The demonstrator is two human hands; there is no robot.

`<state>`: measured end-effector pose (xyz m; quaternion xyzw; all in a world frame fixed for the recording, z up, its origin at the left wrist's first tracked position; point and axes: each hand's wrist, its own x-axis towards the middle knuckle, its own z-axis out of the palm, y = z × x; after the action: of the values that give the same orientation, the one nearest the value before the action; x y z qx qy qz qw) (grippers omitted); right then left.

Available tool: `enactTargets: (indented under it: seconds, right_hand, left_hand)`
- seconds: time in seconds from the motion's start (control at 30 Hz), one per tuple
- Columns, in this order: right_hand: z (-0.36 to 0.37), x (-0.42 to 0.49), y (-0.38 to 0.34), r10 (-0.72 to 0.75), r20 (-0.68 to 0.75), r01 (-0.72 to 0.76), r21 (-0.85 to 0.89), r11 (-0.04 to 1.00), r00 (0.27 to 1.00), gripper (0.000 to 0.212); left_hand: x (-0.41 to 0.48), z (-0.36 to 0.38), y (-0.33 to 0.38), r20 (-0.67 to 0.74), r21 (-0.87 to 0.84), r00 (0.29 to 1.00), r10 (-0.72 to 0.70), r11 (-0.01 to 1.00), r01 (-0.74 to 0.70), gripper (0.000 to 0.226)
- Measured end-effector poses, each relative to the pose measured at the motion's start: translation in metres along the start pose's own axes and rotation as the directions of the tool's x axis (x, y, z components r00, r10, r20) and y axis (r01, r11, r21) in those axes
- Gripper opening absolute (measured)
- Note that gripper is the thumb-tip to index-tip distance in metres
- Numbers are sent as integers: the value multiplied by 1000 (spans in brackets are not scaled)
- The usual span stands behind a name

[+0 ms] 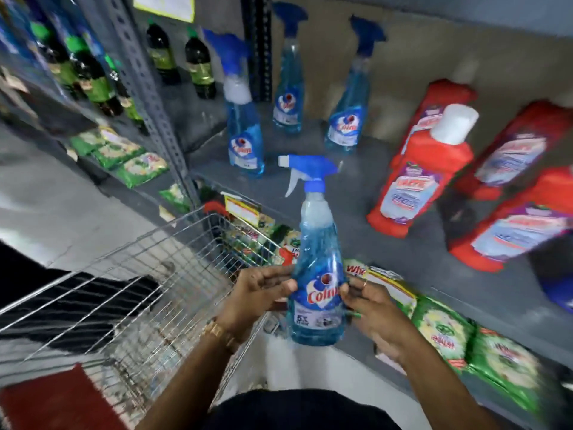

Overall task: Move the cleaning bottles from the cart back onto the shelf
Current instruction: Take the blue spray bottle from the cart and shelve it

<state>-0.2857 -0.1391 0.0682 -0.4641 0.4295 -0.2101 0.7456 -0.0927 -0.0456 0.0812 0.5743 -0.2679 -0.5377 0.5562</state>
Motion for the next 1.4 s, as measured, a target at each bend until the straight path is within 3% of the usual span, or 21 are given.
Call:
enactTargets:
  seconds: [0.1, 0.23, 0.33, 0.67, 1.07, 1.23, 1.33, 1.4]
  right_hand:
    - [-8, 0, -2, -31, -14, 31, 16, 999, 999, 37]
    - [-15, 9, -7, -84, -21, 84, 14, 996, 996, 17]
    - [-13, 21, -23, -133, -41, 133, -5, 991, 990, 17]
    - [6, 112, -93, -455, -122, 455, -32, 890, 882, 29]
    - [13, 160, -96, -557, -269, 527, -180, 830, 786, 30]
    - [18, 150, -88, -553, -343, 480, -278, 832, 759, 36]
    - [9, 125, -67, -557, -410, 430, -365, 826, 722, 30]
    - [-4, 98, -44, -542, -489, 430, -330, 840, 684, 23]
  left_hand:
    - [11, 11, 1, 32, -6, 999, 7, 1000, -7, 23]
    - [28, 16, 9, 57, 2, 998, 41, 999, -41, 39]
    - [42, 16, 22, 61, 25, 995, 80, 996, -82, 39]
    - [147, 12, 101, 112, 197, 927, 359, 906, -374, 42]
    - [205, 7, 87, 111, 147, 911, 398, 900, -411, 43]
    - [202, 12, 85, 95, 142, 899, 427, 888, -436, 41]
    - [195, 16, 71, -43, 188, 886, 461, 875, -446, 64]
    - [188, 21, 56, -143, 209, 875, 462, 878, -430, 83]
